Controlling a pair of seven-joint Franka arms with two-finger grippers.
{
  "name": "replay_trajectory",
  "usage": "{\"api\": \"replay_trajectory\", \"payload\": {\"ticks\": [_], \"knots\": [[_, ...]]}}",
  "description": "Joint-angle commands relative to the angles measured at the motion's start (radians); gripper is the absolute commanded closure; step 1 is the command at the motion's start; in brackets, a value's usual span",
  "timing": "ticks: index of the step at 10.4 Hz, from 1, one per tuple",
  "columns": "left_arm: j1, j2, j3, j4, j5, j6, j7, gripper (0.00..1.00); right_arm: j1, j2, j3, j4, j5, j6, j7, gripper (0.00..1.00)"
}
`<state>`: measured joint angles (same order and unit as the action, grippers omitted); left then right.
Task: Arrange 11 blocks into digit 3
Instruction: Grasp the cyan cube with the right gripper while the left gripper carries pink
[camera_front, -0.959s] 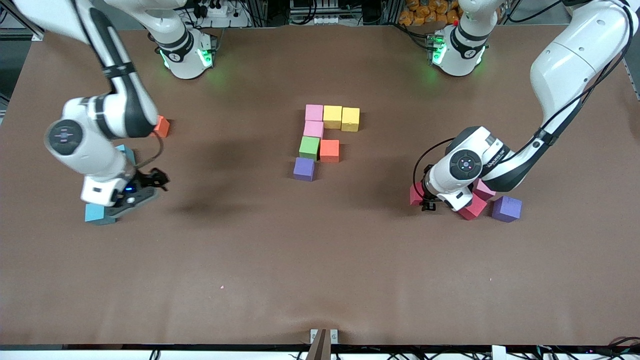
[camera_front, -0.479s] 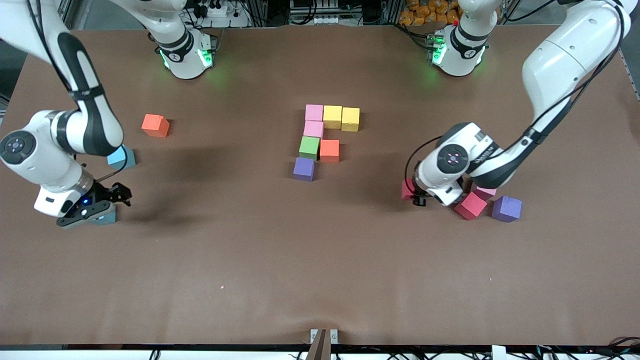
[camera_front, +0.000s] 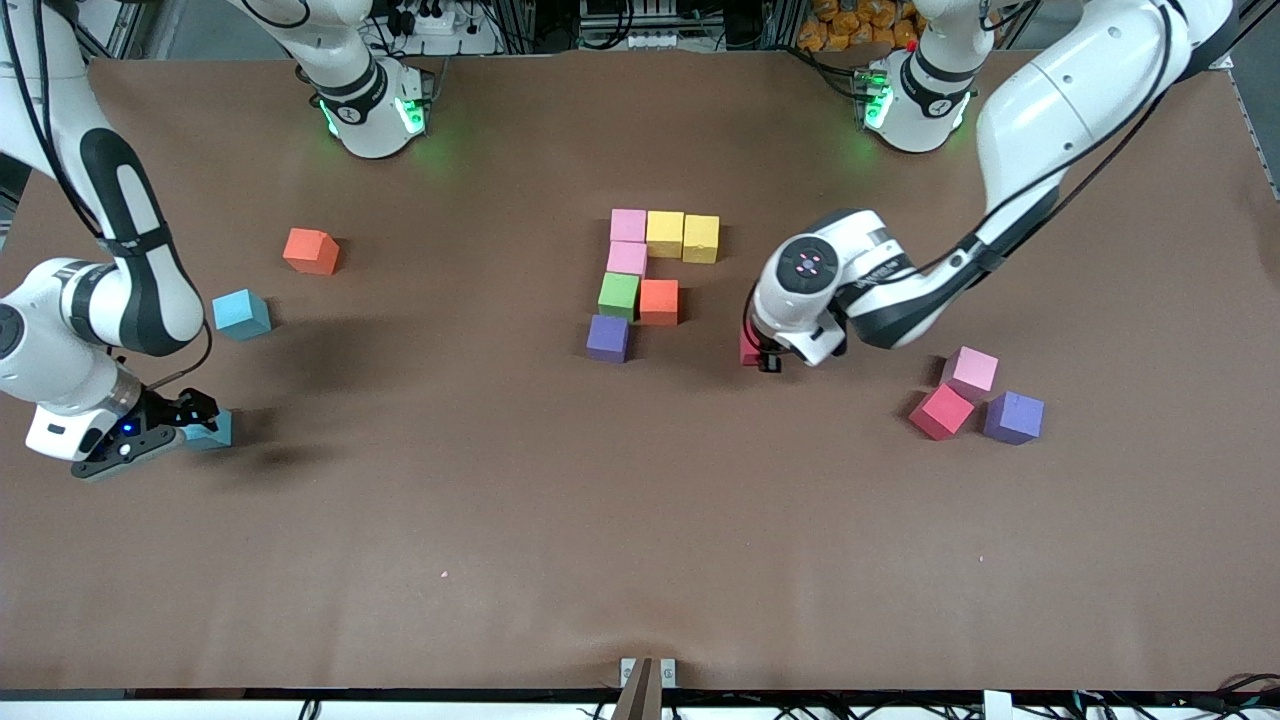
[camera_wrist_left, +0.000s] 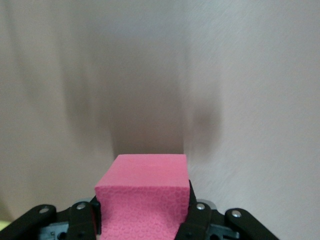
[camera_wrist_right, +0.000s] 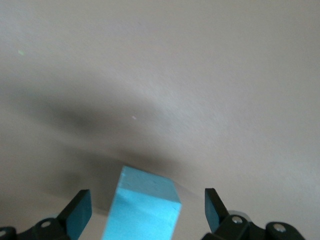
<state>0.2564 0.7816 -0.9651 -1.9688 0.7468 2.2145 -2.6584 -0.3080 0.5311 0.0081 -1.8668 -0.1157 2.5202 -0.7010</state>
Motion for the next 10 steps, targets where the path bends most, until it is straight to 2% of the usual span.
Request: {"api": "replay_trajectory", "payload": {"ticks": [1, 2, 6, 10], "knots": [[-0.072, -0.015, 0.003, 0.004, 0.019, -0.001, -0.121, 0.73, -0.046, 0.021, 0.013, 0.021, 0.054, -0.029, -0.026, 0.0], [-0.103, -0.013, 0.006, 0.011, 0.016, -0.001, -0.153, 0.73, -0.052, 0.023, 0.013, 0.021, 0.098, -0.072, -0.031, 0.0], [-0.19, -0.002, 0.035, 0.041, 0.006, 0.005, -0.218, 0.73, -0.056, 0.024, 0.013, 0.021, 0.172, -0.11, -0.025, 0.0], [-0.219, 0.002, 0.046, 0.041, 0.006, 0.008, -0.251, 0.73, -0.059, 0.07, 0.012, 0.017, 0.186, -0.058, -0.029, 0.0]]}}
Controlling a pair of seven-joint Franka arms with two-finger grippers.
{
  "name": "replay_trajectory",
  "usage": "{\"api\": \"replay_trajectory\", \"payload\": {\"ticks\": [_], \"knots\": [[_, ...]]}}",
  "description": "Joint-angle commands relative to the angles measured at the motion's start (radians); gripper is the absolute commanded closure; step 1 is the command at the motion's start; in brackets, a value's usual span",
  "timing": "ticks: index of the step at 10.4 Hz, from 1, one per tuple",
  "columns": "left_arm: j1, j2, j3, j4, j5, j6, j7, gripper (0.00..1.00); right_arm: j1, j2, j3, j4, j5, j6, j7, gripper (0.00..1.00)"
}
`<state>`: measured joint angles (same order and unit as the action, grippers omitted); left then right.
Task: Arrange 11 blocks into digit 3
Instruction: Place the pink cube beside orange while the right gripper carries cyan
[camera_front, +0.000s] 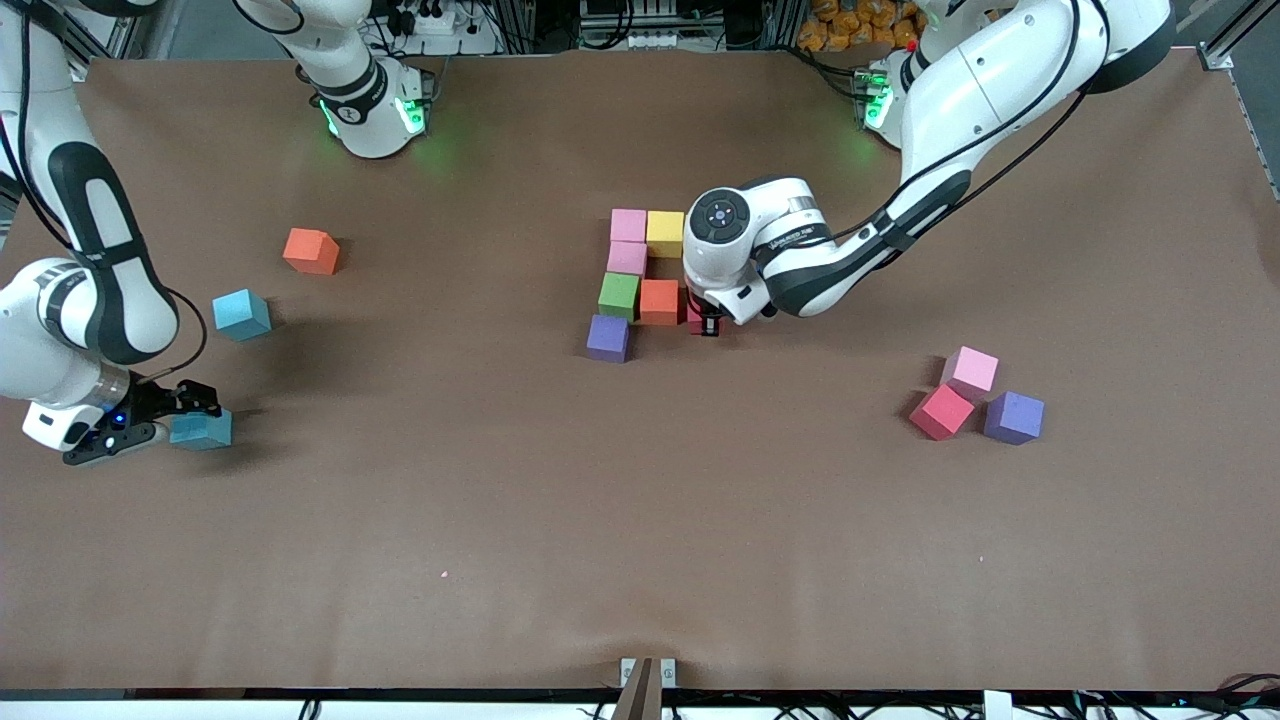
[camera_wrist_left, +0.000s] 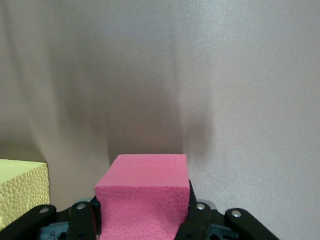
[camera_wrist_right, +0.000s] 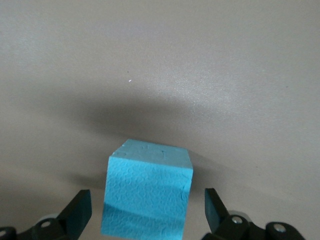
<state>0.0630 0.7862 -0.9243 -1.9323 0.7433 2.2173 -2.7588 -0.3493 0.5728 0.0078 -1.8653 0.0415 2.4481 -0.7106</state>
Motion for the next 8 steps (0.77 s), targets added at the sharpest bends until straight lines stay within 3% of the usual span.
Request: {"api": "replay_trajectory", "payload": {"ticks": [1, 4, 6, 8], "knots": [[-0.031, 0.001, 0.005, 0.004, 0.01, 0.005, -0.163, 0.73, -0.016, 0.03, 0.012, 0.015, 0.029, 0.012, -0.02, 0.13], [-0.04, 0.002, 0.005, 0.004, 0.01, 0.01, -0.17, 0.73, 0.002, 0.013, 0.014, 0.017, 0.028, -0.001, -0.023, 0.72], [-0.04, 0.008, 0.005, 0.003, 0.01, 0.015, -0.171, 0.73, 0.018, -0.031, 0.047, 0.015, 0.029, -0.044, 0.011, 0.78], [-0.049, 0.01, 0.005, 0.004, 0.01, 0.018, -0.188, 0.73, 0.027, -0.094, 0.147, 0.017, 0.024, -0.153, 0.193, 0.78]]}}
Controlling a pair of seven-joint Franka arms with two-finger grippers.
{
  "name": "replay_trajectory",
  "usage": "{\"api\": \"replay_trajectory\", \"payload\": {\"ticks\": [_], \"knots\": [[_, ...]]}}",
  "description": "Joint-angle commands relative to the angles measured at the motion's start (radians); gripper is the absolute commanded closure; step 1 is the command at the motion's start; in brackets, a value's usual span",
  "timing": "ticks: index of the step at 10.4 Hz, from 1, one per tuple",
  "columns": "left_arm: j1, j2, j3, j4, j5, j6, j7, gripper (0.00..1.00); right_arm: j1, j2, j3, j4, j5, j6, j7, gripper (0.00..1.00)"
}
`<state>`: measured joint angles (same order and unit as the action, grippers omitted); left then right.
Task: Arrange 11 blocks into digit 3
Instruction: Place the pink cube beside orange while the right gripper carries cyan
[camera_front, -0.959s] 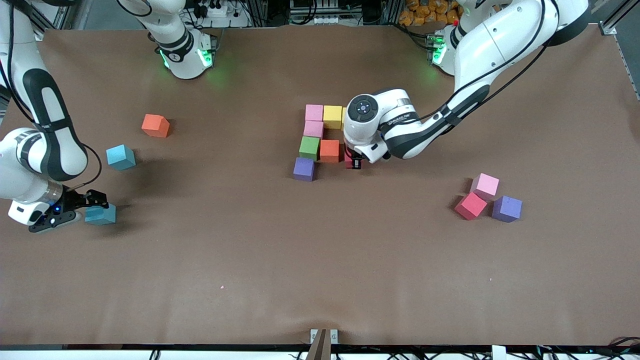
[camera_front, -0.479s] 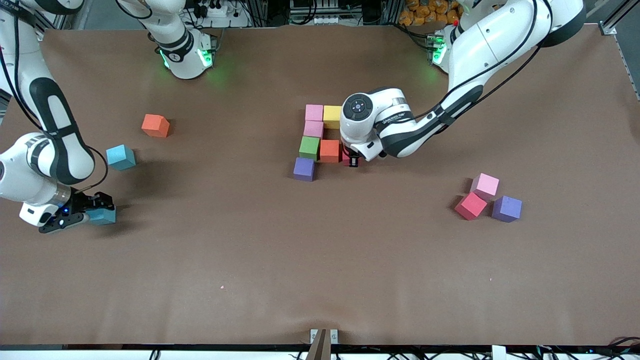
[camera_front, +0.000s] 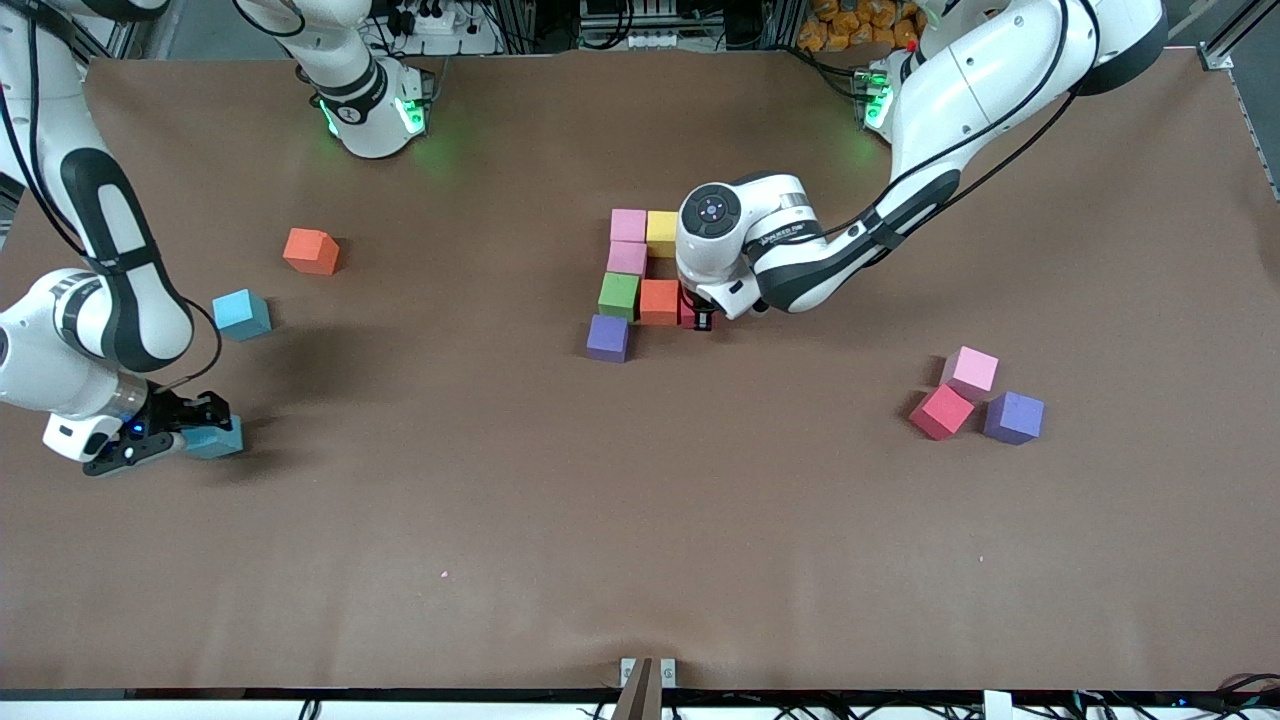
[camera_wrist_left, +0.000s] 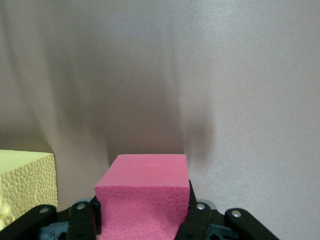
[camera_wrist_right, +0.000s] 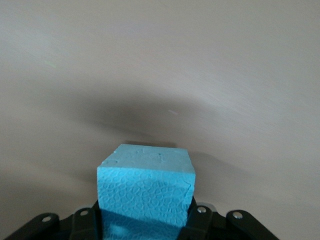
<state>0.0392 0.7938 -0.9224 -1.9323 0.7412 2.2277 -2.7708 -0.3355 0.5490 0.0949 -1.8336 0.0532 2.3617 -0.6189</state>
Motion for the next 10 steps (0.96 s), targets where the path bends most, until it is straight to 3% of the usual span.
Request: {"api": "replay_trajectory", "payload": {"ticks": [1, 5, 6, 7, 8, 9, 10], "knots": [[-0.025, 0.002, 0.005, 0.004, 0.014, 0.007, -0.176, 0.73, 0.053, -0.089, 0.077, -0.015, 0.014, -0.073, 0.181, 0.78], [-0.041, 0.002, 0.02, 0.004, 0.014, 0.021, -0.177, 0.71, 0.353, -0.101, 0.077, -0.009, 0.019, -0.084, 0.641, 0.78], [-0.042, 0.002, 0.025, 0.004, 0.014, 0.023, -0.177, 0.65, 0.413, -0.1, 0.077, -0.007, 0.02, -0.062, 0.744, 0.78], [-0.042, 0.002, 0.025, 0.004, 0.012, 0.024, -0.177, 0.55, 0.473, -0.1, 0.077, -0.007, 0.02, -0.041, 0.842, 0.78], [-0.044, 0.002, 0.027, 0.004, 0.014, 0.024, -0.177, 0.24, 0.534, -0.09, 0.077, -0.007, 0.02, -0.021, 0.934, 0.78], [-0.05, -0.001, 0.027, 0.003, 0.014, 0.024, -0.176, 0.0, 0.588, -0.078, 0.075, -0.001, 0.017, 0.008, 1.02, 0.78], [-0.052, -0.005, 0.025, 0.001, 0.014, 0.023, -0.162, 0.0, 0.651, -0.051, 0.068, 0.035, 0.005, 0.017, 1.106, 0.78]]}}
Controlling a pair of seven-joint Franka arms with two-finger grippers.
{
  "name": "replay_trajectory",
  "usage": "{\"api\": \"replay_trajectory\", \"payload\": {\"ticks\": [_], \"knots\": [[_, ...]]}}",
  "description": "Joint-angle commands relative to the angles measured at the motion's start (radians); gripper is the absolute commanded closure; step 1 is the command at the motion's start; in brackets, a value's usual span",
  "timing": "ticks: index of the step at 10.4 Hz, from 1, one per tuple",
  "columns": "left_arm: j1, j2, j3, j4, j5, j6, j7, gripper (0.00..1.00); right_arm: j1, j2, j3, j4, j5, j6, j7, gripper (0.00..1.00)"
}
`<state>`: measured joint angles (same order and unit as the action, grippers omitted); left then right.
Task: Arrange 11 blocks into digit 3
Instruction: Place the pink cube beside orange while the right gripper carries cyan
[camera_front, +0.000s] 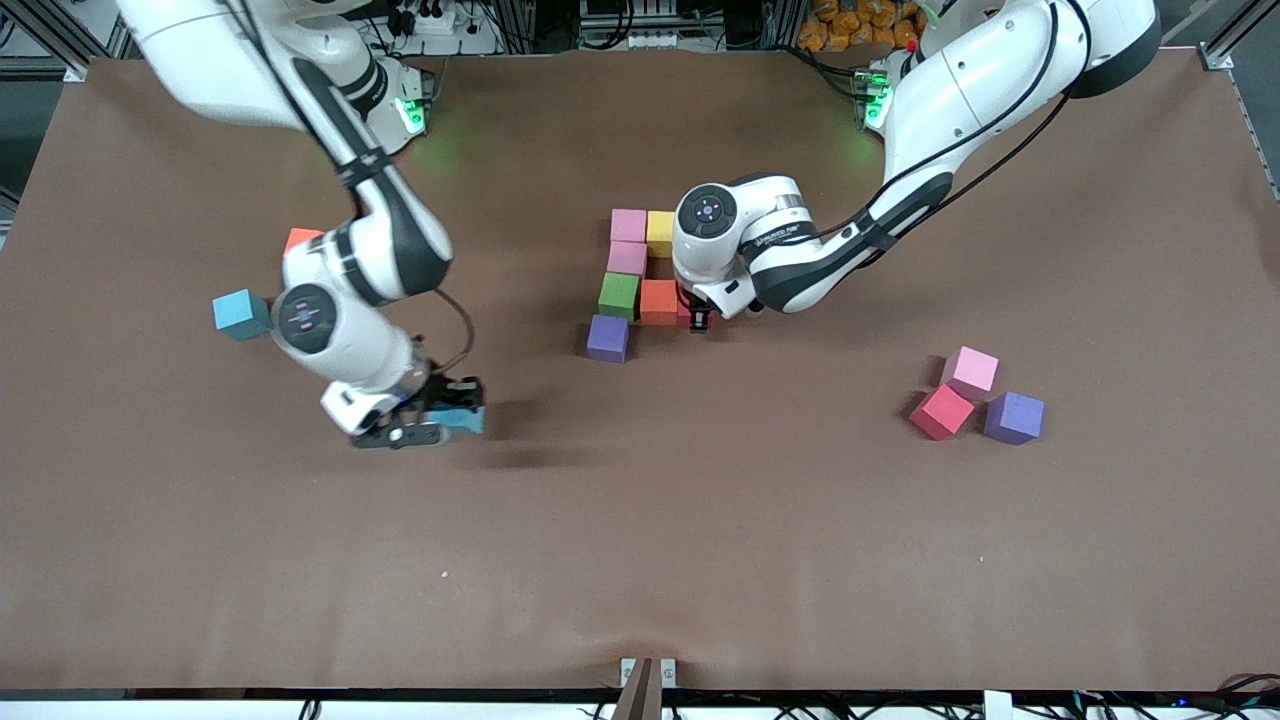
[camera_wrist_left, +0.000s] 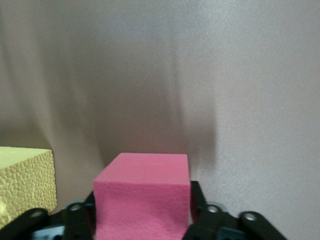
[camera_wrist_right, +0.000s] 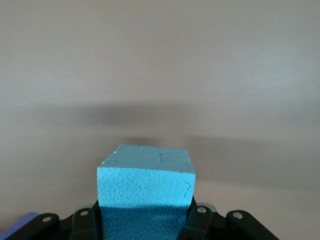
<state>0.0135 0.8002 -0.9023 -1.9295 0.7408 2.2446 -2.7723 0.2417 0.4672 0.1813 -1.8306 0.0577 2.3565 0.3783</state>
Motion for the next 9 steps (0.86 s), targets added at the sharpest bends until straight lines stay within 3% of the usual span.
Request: {"api": "replay_trajectory", "payload": {"ticks": [1, 4, 9], "knots": [[-0.024, -0.021, 0.003, -0.008, 0.014, 0.001, -0.159, 0.0, 0.132, 0.074, -0.044, 0.081, -0.001, 0.026, 0.181, 0.78], [0.003, -0.059, -0.021, -0.031, 0.012, -0.002, -0.173, 0.0, 0.289, 0.189, -0.115, 0.198, 0.004, 0.059, 0.357, 0.78], [0.236, -0.067, -0.219, -0.052, 0.012, -0.075, -0.141, 0.0, 0.347, 0.234, -0.126, 0.203, 0.008, 0.093, 0.441, 0.78]]}}
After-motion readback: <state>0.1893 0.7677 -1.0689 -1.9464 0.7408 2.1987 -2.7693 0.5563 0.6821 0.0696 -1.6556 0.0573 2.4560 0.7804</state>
